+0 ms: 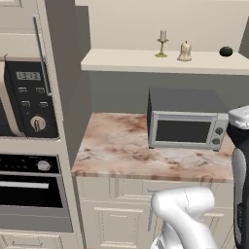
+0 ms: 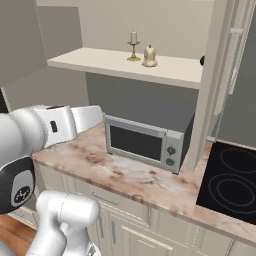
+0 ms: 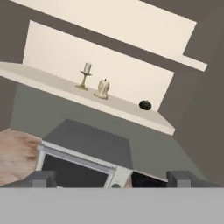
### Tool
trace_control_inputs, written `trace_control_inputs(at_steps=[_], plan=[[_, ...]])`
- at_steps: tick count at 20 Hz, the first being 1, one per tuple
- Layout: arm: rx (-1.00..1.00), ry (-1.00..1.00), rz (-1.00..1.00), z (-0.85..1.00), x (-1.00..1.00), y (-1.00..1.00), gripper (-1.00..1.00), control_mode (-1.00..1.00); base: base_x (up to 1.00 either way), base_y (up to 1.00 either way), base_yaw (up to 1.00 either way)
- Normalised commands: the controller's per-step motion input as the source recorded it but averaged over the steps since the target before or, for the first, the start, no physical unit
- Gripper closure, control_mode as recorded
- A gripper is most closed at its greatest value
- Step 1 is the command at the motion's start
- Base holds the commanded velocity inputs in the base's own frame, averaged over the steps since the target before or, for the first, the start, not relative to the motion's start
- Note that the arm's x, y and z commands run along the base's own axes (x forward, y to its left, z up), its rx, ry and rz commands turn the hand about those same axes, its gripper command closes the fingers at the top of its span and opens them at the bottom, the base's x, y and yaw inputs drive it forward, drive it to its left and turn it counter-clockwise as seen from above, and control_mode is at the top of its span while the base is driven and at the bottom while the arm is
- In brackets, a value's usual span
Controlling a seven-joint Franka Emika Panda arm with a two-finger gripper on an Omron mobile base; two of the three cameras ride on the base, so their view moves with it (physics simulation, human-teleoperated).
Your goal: Pick the candle and candle from the dining table and place them in the open cabinet. Close the cabinet after placing the objects.
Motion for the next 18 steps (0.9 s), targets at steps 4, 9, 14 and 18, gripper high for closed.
trace_control_inputs(at_steps=[4, 9, 14, 18], plan=[[0.09, -0.12, 0.0, 0.07, -0.75, -0.38, -1.0, -1.0, 0.0, 0.0, 0.0], [0.02, -0.02, 0.0, 0.04, -0.58, -0.16, -1.0, -1.0, 0.0, 0.0, 0.0], [0.0, 0.0, 0.0, 0.0, -0.48, -0.14, -1.0, -1.0, 0.0, 0.0, 0.0], [0.07, 0.0, 0.0, 0.0, -0.49, -0.39, -1.0, -1.0, 0.0, 0.0, 0.0]])
